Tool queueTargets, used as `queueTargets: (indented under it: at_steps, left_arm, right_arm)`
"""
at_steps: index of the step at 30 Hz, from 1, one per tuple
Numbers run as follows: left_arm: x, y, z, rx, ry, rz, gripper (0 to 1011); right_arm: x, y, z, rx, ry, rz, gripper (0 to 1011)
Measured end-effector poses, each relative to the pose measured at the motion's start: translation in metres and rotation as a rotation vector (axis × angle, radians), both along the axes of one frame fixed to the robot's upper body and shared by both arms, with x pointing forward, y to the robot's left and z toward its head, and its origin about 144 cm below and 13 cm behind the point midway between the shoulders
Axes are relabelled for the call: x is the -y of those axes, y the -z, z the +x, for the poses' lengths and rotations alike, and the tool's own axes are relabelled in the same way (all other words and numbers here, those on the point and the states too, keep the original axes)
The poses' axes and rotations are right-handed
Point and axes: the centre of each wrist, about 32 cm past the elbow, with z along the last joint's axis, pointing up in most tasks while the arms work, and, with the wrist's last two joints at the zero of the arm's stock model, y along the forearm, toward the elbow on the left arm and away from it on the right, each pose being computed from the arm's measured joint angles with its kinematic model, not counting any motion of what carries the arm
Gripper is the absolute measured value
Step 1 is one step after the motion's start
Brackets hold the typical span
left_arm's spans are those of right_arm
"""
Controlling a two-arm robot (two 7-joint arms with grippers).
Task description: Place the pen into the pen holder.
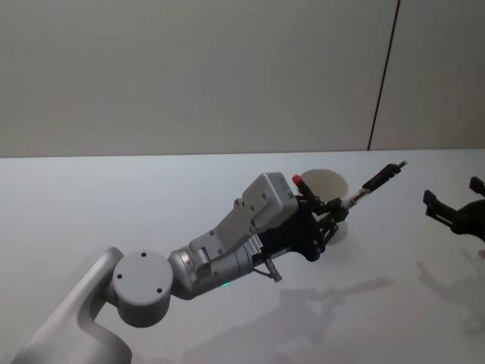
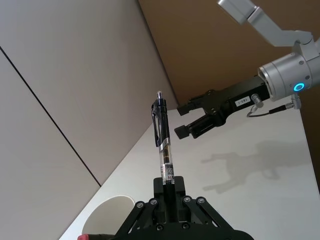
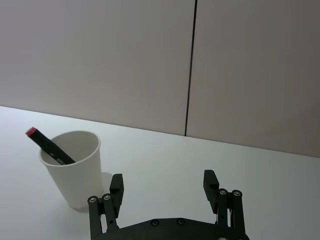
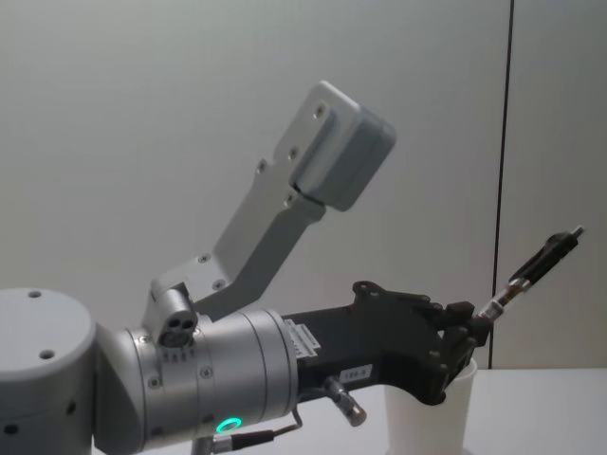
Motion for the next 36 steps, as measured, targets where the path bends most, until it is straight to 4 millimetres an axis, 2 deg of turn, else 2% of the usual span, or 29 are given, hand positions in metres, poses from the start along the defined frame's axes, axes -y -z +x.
queueTargets:
  at_steps: [14,21,36]
  left_arm:
    - [0.000,0.000,0.000,-0.001,0.003,-0.001,126]
    - [0.000,0.000,0.000,-0.001,0.004,-0.002,127]
    - [0.000,0.000,0.000,-0.001,0.004,-0.002,126]
  right_arm:
    - [0.030,-0.002,-0.014,-0.012,-0.136,0.154,1002]
    - [0.039,-0.004,-0.019,-0.029,-0.191,0.235,1002]
    - [0.038,-0.010,-0.026,-0.070,-0.316,0.422,1002]
